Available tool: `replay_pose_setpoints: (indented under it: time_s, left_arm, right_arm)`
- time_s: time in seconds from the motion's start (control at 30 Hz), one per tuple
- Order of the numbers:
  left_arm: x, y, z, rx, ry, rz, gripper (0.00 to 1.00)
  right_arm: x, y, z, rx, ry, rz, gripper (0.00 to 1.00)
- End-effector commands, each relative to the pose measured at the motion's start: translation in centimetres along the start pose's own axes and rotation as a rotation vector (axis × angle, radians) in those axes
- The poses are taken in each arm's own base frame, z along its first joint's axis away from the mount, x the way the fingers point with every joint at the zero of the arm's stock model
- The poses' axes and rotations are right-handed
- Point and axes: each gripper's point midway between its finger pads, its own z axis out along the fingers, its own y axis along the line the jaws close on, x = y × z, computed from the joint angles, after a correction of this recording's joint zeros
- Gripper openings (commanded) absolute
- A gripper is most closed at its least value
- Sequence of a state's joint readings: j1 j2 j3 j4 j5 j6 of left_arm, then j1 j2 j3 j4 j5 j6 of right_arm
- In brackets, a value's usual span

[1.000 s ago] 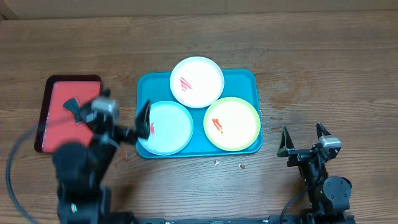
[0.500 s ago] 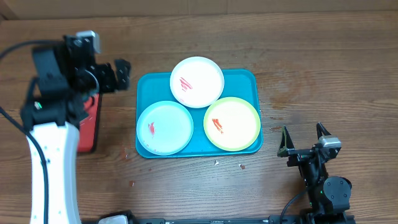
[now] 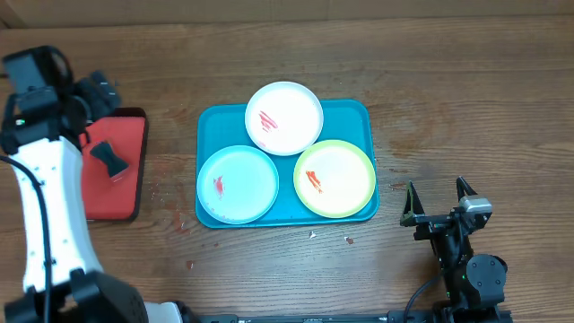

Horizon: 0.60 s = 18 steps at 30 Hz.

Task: Clean dirty plates on tray and stack at the side
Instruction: 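Move the left gripper over the red tray toward the green sponge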

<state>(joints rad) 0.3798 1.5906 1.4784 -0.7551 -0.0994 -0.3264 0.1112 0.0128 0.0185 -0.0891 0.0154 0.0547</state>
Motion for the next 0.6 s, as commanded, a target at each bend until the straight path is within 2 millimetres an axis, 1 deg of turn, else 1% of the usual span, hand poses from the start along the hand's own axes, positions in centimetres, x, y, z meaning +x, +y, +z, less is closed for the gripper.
replay_pose_setpoints:
  time_s: [0.0, 0.17, 0.33, 0.47, 0.57]
  left_arm:
    - [-0.1, 2.4, 2.7, -0.097, 0.022, -0.124, 1.0]
    - [1.5, 2.9, 7.2, -0.133, 0.088, -0.118, 1.0]
    - [4.1, 3.4, 11.4, -0.165, 0.172, -0.102, 1.0]
    - [6.3, 3.9, 14.1, -0.189, 0.238, -0.095, 1.0]
    - [7.8, 4.2, 15.5, -0.205, 0.28, -0.088, 1.0]
  right_arm:
    - [0.1, -0.3, 0.0, 0.014, -0.008, -0.003, 1.0]
    - [0.1, -0.3, 0.0, 0.014, -0.008, -0.003, 1.0]
    - [0.1, -0.3, 0.0, 0.014, -0.008, -0.003, 1.0]
    - [0.1, -0.3, 0.0, 0.014, -0.008, -0.003, 1.0]
    - [0.1, -0.3, 0.0, 0.014, -0.008, -0.003, 1.0]
